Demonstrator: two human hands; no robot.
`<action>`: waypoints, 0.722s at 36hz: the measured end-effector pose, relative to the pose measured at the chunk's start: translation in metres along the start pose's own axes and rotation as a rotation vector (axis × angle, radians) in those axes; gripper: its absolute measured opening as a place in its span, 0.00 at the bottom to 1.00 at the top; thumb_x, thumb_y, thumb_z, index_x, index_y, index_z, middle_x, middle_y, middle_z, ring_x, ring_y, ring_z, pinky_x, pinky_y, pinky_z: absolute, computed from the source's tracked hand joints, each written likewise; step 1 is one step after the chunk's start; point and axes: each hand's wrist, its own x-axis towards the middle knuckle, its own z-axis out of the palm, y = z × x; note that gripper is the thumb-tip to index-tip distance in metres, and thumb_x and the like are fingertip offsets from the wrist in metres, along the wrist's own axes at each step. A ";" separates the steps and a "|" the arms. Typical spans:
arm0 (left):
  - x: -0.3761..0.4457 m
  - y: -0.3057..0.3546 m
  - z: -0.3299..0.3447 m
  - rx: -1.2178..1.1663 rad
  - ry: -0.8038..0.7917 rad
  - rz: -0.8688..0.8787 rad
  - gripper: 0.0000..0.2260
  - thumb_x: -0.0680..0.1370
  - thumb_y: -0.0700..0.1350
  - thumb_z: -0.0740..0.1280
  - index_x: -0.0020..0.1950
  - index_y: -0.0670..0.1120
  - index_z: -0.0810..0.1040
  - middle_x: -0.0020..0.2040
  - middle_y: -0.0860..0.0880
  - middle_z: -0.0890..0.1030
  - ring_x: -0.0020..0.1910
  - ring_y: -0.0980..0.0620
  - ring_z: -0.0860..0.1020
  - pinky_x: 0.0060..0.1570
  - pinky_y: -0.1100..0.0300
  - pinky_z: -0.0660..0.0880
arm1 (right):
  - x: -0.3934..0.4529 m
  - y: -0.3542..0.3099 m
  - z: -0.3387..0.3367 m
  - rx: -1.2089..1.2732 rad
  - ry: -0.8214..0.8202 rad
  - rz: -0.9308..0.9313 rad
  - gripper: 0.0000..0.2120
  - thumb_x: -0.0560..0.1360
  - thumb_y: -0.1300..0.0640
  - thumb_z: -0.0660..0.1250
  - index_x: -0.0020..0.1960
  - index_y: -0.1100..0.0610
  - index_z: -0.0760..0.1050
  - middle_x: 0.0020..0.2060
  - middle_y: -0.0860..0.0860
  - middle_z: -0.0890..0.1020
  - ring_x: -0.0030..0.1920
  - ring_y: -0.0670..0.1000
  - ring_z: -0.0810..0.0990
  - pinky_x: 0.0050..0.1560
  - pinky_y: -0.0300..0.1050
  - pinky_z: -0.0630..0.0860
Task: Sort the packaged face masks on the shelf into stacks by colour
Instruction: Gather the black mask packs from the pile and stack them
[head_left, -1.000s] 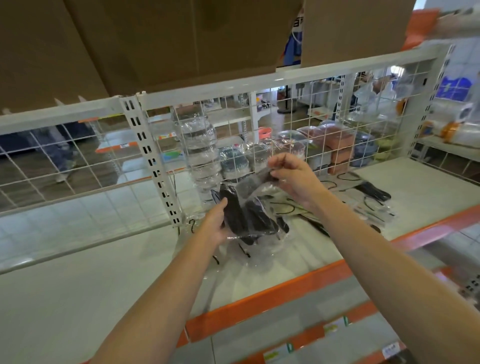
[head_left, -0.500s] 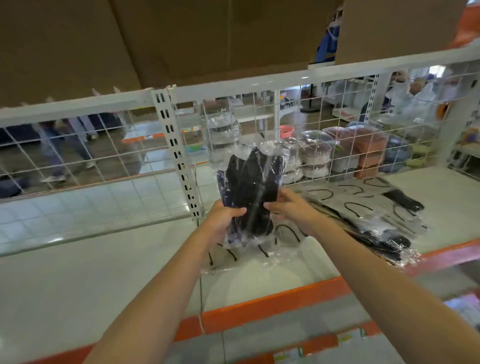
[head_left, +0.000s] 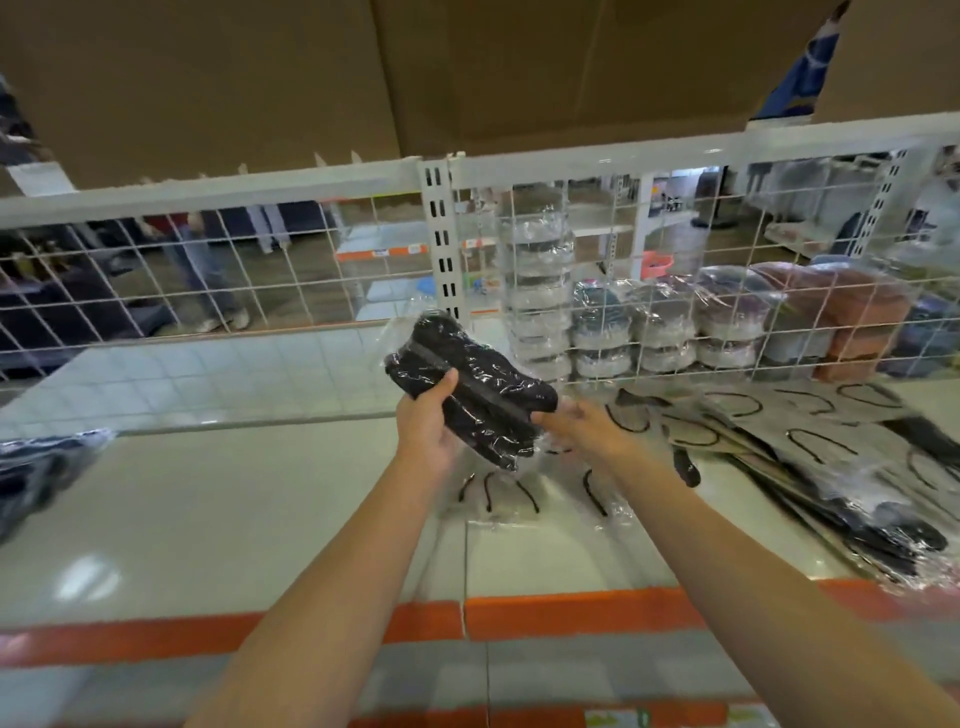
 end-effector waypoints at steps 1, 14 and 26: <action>0.002 0.004 -0.004 -0.036 -0.002 -0.002 0.06 0.76 0.33 0.66 0.50 0.41 0.77 0.48 0.42 0.81 0.47 0.45 0.80 0.51 0.49 0.76 | -0.003 -0.005 0.005 0.084 -0.033 0.024 0.19 0.69 0.46 0.73 0.52 0.57 0.74 0.45 0.50 0.80 0.52 0.53 0.79 0.51 0.45 0.79; -0.009 0.086 -0.139 0.578 0.140 0.288 0.13 0.74 0.32 0.68 0.55 0.44 0.75 0.40 0.50 0.81 0.40 0.56 0.79 0.44 0.63 0.76 | 0.017 -0.041 0.084 -0.137 -0.145 -0.169 0.15 0.71 0.65 0.70 0.56 0.56 0.78 0.52 0.57 0.82 0.54 0.57 0.80 0.61 0.56 0.74; -0.017 0.083 -0.204 1.105 0.264 0.315 0.10 0.72 0.35 0.71 0.52 0.41 0.78 0.47 0.46 0.78 0.47 0.49 0.74 0.49 0.55 0.72 | 0.021 -0.032 0.140 -0.249 -0.228 -0.196 0.13 0.71 0.64 0.71 0.55 0.60 0.76 0.48 0.50 0.80 0.53 0.53 0.77 0.49 0.41 0.73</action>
